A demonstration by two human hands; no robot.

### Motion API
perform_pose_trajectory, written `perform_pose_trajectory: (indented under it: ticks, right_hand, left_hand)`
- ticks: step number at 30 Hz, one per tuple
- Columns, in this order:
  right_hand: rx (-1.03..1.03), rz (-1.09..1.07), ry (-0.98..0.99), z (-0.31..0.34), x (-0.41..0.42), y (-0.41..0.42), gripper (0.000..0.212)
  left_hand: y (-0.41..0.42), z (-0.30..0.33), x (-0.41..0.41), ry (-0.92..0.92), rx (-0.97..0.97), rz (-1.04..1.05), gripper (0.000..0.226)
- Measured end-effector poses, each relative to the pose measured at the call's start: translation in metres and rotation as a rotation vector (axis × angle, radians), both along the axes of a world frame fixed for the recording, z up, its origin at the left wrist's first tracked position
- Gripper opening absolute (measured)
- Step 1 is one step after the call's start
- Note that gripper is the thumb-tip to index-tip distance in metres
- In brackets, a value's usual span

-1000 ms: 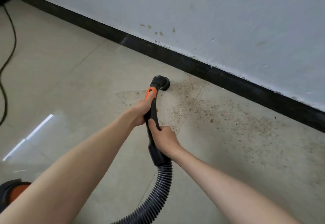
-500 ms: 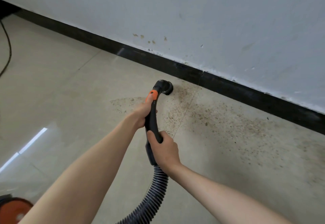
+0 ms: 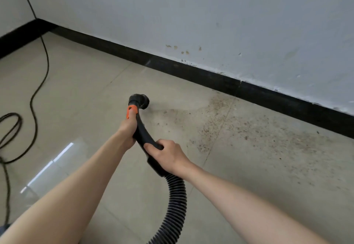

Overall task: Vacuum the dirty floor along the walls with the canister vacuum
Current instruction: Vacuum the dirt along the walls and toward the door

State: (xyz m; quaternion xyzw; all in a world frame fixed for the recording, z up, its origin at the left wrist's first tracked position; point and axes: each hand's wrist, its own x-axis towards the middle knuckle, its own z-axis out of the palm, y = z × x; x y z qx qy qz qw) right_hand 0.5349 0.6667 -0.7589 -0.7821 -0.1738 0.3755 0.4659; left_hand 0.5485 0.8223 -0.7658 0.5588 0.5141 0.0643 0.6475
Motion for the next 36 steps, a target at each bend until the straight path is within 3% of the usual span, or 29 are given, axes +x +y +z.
perform_pose_trajectory:
  ticks: [7, 13, 36]
  right_hand:
    - [-0.033, 0.054, 0.037, -0.002, -0.025, 0.010, 0.042]
    - [-0.083, 0.030, 0.003, 0.006, -0.021, 0.004, 0.043]
    - [-0.151, -0.188, -0.002, 0.025, -0.016, -0.050, 0.040]
  left_hand:
    - [0.010, -0.010, -0.035, 0.059, -0.036, 0.042, 0.060]
    - [0.002, -0.007, -0.026, 0.056, -0.109, 0.015, 0.049]
    - [-0.047, -0.011, 0.019, 0.102, -0.226, -0.301, 0.057]
